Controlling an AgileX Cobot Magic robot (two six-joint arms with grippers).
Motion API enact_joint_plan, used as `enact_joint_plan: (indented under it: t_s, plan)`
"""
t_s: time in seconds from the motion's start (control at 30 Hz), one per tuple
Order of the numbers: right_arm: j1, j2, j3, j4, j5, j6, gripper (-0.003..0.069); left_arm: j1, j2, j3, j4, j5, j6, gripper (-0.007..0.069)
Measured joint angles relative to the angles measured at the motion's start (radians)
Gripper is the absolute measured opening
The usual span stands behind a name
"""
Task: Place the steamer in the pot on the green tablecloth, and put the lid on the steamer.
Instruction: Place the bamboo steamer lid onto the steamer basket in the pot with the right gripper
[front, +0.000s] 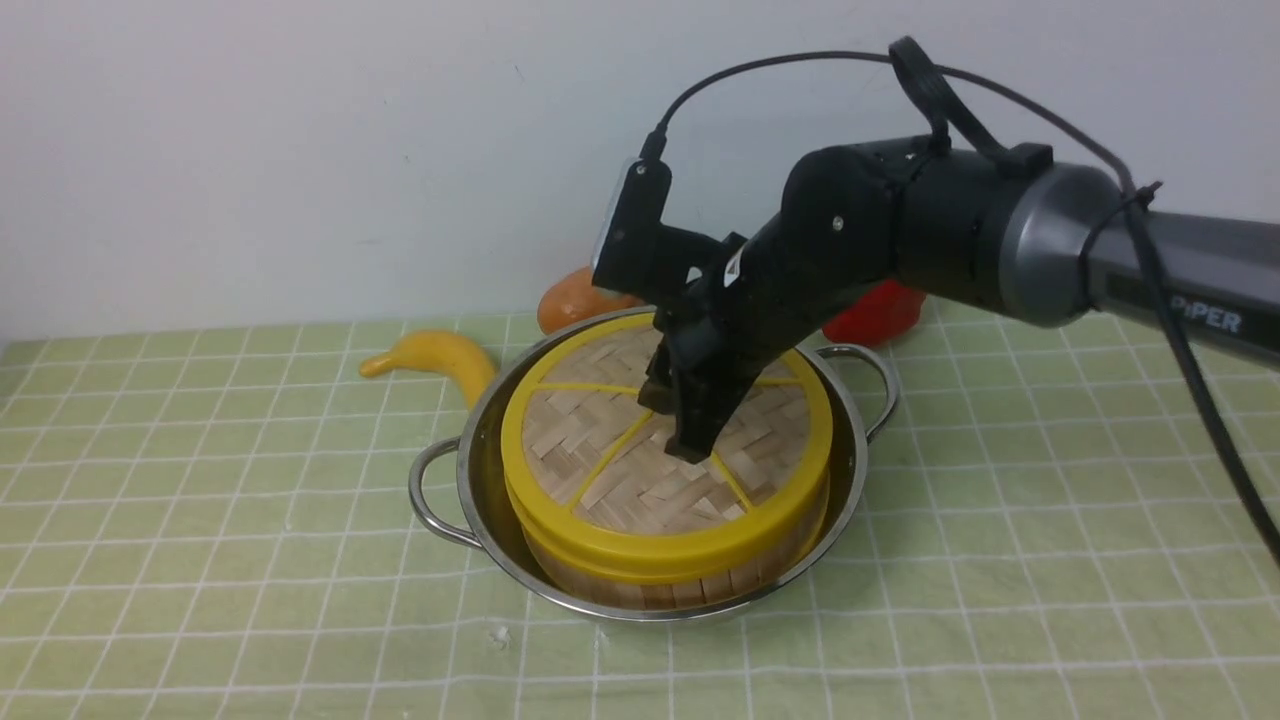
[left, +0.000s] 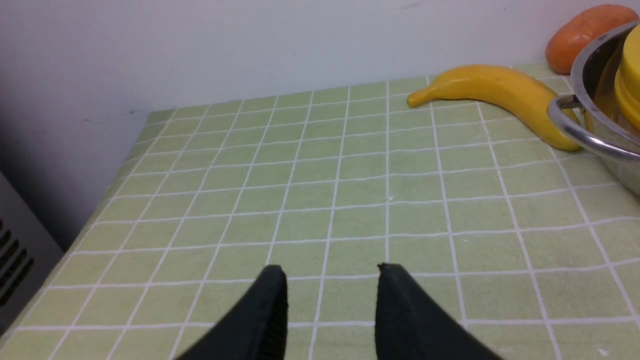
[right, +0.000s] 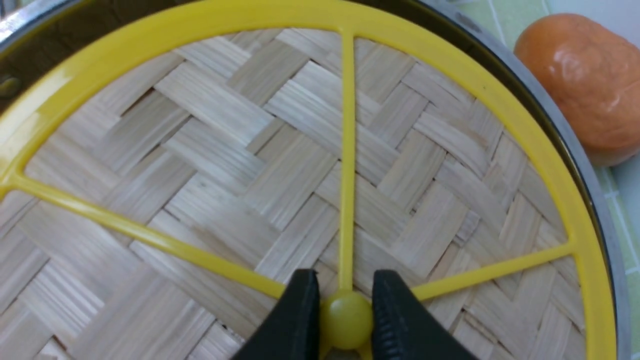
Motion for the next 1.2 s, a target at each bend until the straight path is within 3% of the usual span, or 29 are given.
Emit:
enact_joint_plan:
  t_s: [0.47,1.2]
  plan:
    - [0.006,-0.001,0.004,0.007,-0.021,-0.087,0.0147,0.000,0.000,0.000,0.000,0.000,0.000,0.0243]
    - [0.014,-0.019,0.013,0.001,-0.024,-0.103,0.0147,0.000,0.000,0.000,0.000,0.000,0.000,0.0243]
